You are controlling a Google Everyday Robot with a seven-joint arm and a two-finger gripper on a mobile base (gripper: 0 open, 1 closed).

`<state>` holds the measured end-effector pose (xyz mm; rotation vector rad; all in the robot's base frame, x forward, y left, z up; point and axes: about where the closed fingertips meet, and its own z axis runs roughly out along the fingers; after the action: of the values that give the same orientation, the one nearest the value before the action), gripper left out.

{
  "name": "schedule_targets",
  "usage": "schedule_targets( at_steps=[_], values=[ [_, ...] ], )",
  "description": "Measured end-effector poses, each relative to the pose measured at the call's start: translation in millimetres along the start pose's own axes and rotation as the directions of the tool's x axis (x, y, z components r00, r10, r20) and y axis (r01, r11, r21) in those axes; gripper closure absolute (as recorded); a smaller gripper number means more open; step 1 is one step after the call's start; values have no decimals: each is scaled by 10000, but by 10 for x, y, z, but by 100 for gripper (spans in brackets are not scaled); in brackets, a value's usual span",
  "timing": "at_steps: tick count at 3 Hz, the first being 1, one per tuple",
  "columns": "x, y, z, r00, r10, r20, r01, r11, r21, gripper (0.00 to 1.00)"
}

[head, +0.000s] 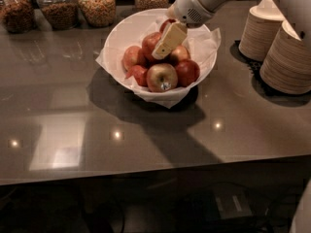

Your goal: Pick apple from white bowl

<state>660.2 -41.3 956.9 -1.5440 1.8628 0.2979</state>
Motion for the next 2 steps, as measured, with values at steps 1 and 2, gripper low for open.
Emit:
schedule_targets(
  at_steps=[1,2],
  values=[
    [-93,-30,65,9999,-90,71,91,9999,-138,42],
    [-144,-21,104,9998,-137,133,141,9995,-276,38]
  ],
)
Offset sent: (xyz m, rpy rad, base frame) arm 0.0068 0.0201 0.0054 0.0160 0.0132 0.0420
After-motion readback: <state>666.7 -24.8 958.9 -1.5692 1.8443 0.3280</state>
